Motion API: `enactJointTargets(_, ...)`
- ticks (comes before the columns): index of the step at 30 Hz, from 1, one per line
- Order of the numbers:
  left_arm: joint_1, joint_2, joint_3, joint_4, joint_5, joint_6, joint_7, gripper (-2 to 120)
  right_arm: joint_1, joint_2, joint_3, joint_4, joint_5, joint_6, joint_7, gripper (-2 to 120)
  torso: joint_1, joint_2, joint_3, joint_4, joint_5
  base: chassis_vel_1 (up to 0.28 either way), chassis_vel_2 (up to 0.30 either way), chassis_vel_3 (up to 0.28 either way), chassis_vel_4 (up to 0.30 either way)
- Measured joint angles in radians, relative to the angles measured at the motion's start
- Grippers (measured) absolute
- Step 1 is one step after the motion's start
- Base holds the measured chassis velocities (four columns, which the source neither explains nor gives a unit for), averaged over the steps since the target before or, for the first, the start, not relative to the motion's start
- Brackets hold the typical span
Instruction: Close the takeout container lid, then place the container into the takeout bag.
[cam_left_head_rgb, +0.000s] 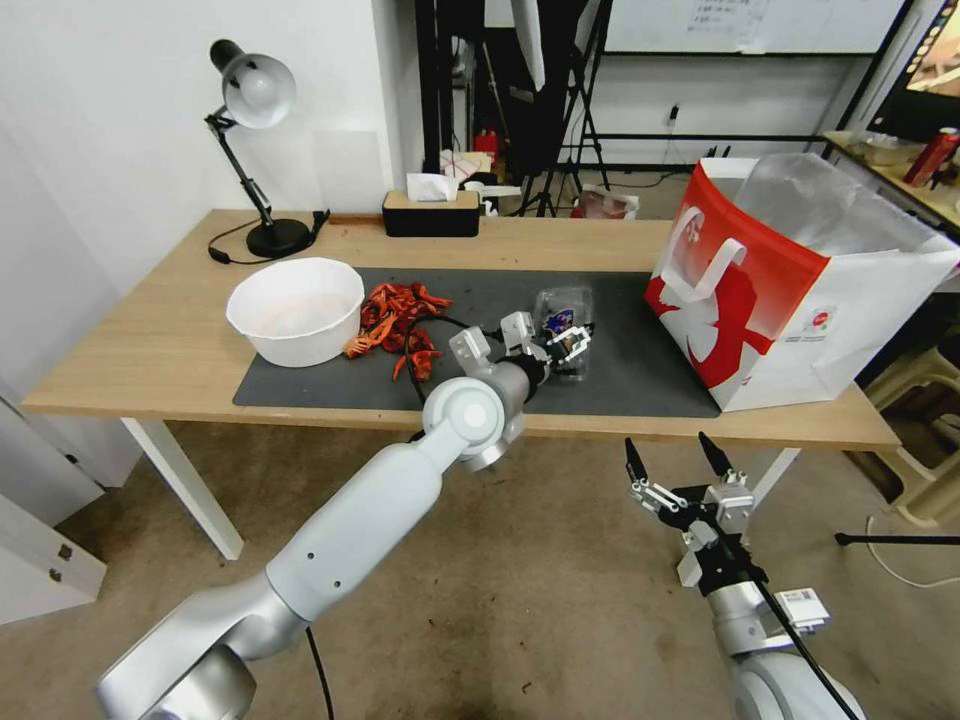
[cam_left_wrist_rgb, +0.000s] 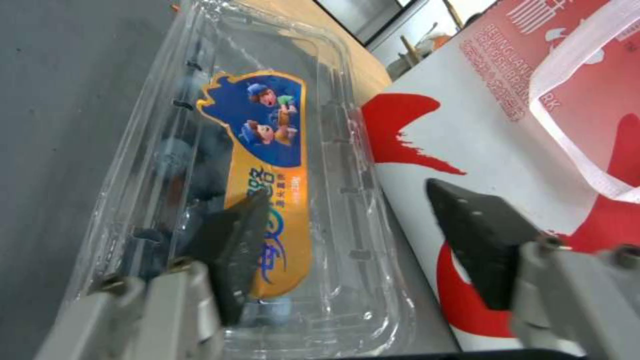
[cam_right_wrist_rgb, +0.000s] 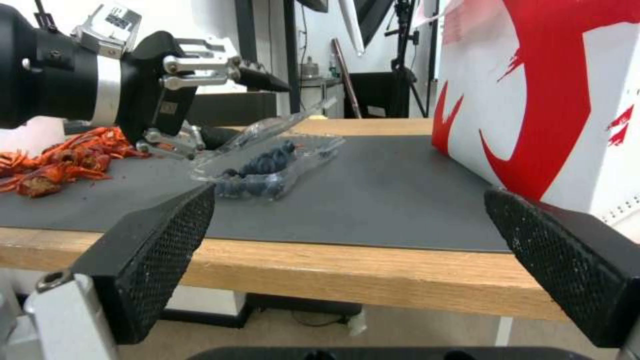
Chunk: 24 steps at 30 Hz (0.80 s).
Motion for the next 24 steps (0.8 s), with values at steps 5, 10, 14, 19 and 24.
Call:
enactJointTargets(5, -0.001, 0.000, 0.006, 0.000, 0.004, -0.003, -0.007, 46, 0.000, 0.000, 0.000, 0.000, 0.000, 0.000, -0.001, 100, 0.000, 0.000, 0.000, 0.0000, 0.0000, 0.000, 0.000, 0.000, 0.000)
enactJointTargets(10, -0.001, 0.002, 0.014, 0.002, 0.008, -0.004, -0.019, 23, 0.004, 0.000, -0.005, -0.001, 0.000, 0.000, -0.001, 100, 0.000, 0.000, 0.000, 0.0000, 0.0000, 0.000, 0.000, 0.000, 0.000)
enactJointTargets(14, -0.001, 0.002, 0.020, 0.002, 0.008, -0.004, -0.025, 13, 0.005, 0.000, -0.007, -0.001, -0.001, 0.000, -0.001, 100, 0.000, 0.000, 0.000, 0.0000, 0.0000, 0.000, 0.000, 0.000, 0.000)
enactJointTargets(19, -0.004, 0.001, 0.034, 0.005, 0.015, -0.002, -0.034, 0, 0.010, -0.001, -0.009, -0.001, 0.000, -0.003, -0.001, 100, 0.000, 0.000, 0.000, 0.0000, 0.0000, 0.000, 0.000, 0.000, 0.000)
enactJointTargets(24, -0.007, 0.000, 0.038, 0.009, 0.019, -0.002, -0.043, 0, 0.017, -0.008, -0.013, 0.011, 0.036, -0.019, 0.001, 100, 0.000, 0.000, 0.000, 0.0000, 0.0000, 0.000, 0.000, 0.000, 0.000)
